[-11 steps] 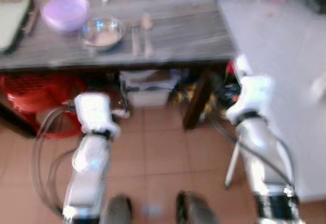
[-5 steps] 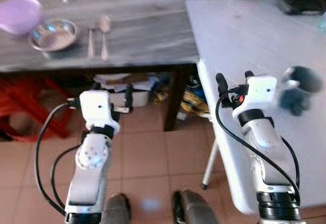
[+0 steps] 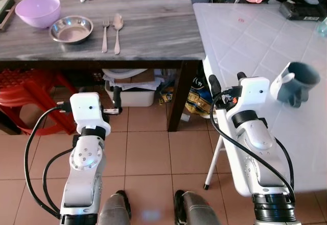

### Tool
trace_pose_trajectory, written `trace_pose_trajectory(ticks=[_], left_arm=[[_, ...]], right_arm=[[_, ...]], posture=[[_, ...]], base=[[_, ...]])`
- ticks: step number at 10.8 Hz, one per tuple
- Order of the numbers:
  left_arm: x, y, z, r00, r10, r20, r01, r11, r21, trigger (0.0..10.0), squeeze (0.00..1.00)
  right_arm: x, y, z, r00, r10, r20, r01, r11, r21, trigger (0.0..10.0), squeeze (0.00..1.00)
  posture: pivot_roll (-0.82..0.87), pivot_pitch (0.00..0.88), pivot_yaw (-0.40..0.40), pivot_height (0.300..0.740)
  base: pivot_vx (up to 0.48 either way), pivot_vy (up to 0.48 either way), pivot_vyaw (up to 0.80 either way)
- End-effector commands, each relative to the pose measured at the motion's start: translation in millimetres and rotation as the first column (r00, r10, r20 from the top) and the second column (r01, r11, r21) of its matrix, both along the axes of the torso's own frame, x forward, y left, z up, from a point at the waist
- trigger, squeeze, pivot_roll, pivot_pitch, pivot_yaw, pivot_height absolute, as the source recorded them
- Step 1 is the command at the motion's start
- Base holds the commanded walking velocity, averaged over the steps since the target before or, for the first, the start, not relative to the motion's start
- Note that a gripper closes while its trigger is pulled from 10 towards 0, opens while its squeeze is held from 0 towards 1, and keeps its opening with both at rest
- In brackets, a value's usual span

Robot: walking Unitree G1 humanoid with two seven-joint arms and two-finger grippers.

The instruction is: Setting the table

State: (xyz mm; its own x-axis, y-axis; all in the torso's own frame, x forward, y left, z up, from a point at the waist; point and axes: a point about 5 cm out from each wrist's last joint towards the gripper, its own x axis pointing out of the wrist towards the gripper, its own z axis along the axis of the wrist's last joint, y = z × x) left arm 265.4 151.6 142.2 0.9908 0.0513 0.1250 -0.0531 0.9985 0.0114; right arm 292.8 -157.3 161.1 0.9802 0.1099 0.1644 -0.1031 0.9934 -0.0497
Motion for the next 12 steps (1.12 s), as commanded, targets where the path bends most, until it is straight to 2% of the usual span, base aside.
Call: trace_pose_trajectory(ticks=[1,8,12], left_arm=[[-1.0,-0.9,-3.3,1.0,-0.004,-0.018,0.004,1.0,0.003,10.0,0.0],[-0.1,-1.2,-2.2,1.0,-0.005,-0.023,0.005,1.0,0.009,10.0,0.0],[-3.2,-5.6,-0.4,0.998,-0.068,0.003,0.068,0.998,0.005,10.0,0.0]], right_arm=[[0.1,-0.6,-1.3,1.0,0.007,-0.005,-0.007,1.0,-0.005,10.0,0.0],[1.2,-0.5,-2.5,1.0,0.006,-0.011,-0.006,1.0,-0.002,10.0,0.0],[0.9,-1.5,-4.3,1.0,0.003,-0.016,-0.003,1.0,0.0,10.0,0.0]], posture=[[-0.03,0.21,-0.026,0.74],[-0.03,0.211,-0.024,0.74],[-0.03,0.211,-0.025,0.74]], base=[[-0.277,0.0,0.0],[-0.283,0.0,0.0],[0.0,0.0,0.0]])
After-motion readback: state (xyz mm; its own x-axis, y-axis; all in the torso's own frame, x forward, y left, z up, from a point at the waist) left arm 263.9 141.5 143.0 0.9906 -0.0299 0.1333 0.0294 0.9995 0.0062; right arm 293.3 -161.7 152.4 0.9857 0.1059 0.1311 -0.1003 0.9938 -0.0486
